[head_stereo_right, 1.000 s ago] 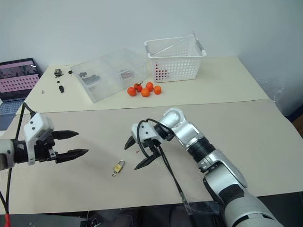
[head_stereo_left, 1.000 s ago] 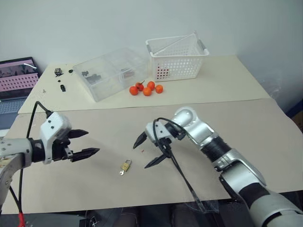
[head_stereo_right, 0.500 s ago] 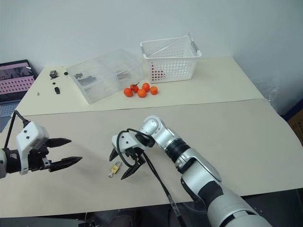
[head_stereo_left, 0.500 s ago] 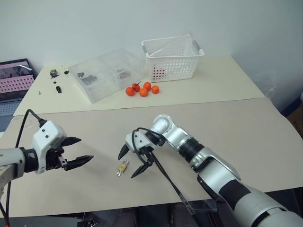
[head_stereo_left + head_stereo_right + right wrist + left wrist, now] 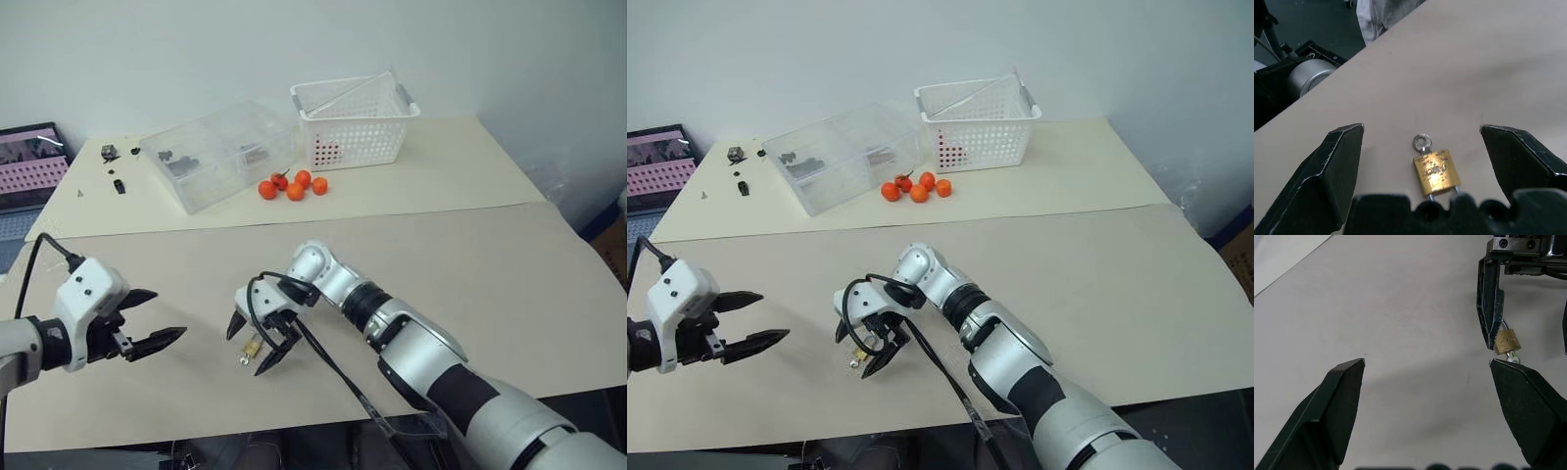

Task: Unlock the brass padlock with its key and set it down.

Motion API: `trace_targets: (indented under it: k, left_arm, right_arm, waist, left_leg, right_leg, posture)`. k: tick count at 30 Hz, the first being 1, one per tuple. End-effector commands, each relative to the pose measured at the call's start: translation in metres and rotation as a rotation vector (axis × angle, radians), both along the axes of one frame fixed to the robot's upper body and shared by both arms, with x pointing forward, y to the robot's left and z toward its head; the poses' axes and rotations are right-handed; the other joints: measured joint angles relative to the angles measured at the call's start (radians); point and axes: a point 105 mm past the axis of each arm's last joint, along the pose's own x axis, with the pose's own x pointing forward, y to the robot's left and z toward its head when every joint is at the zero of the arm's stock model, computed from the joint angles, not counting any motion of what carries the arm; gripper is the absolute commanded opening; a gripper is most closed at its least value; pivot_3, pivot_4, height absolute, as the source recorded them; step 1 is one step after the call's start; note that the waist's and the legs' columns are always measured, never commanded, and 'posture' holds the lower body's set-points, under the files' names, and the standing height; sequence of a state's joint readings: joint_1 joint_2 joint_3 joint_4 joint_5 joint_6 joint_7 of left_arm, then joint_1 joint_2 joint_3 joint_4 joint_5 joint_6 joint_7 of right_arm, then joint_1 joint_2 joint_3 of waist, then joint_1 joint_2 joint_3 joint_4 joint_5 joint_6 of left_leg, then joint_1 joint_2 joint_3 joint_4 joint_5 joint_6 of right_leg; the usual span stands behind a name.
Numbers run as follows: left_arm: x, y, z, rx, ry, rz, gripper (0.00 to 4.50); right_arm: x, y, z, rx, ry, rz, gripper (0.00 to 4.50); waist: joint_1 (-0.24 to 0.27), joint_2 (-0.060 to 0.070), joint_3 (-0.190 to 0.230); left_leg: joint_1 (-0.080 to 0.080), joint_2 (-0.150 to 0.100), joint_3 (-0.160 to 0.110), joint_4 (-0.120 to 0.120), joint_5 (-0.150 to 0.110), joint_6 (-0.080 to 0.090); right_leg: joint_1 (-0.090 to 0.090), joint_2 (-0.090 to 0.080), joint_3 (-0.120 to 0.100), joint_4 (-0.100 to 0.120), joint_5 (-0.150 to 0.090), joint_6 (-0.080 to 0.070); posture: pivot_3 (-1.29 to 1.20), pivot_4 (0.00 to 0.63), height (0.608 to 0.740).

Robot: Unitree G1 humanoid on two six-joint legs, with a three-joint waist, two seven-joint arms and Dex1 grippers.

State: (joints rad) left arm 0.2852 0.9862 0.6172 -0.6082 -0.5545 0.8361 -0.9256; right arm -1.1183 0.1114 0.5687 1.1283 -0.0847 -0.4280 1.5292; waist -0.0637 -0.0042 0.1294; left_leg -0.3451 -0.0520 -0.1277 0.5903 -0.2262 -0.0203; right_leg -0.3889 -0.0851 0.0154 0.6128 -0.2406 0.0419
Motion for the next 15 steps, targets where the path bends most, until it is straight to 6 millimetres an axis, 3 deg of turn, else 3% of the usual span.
trace_targets:
  k: [1,15]
  left_arm:
    - [-0.0025,-0.0009,0.0105,0.010,-0.047,0.008,4.34]
    - [-0.0074,-0.0028,0.0115,0.002,-0.057,0.027,4.34]
  right_arm:
    - [0.0021,0.0083,0.0096,0.036,-0.050,0.013,4.50]
    - [0.0026,0.0163,0.0038,0.032,-0.076,-0.015,4.50]
  waist:
    - [-0.003,0.000,0.000]
    - [-0.006,0.000,0.000]
  left_leg:
    - [0.000,0.000,0.000,0.000,0.000,0.000]
    - [0.001,0.009,0.002,0.000,-0.003,-0.004]
  right_leg:
    - [0.000,0.000,0.000,0.000,0.000,0.000]
    - [0.000,0.008,0.002,0.000,0.001,-0.004]
  posture:
    - [0.00,0.150,0.740]
    - [0.00,0.150,0.740]
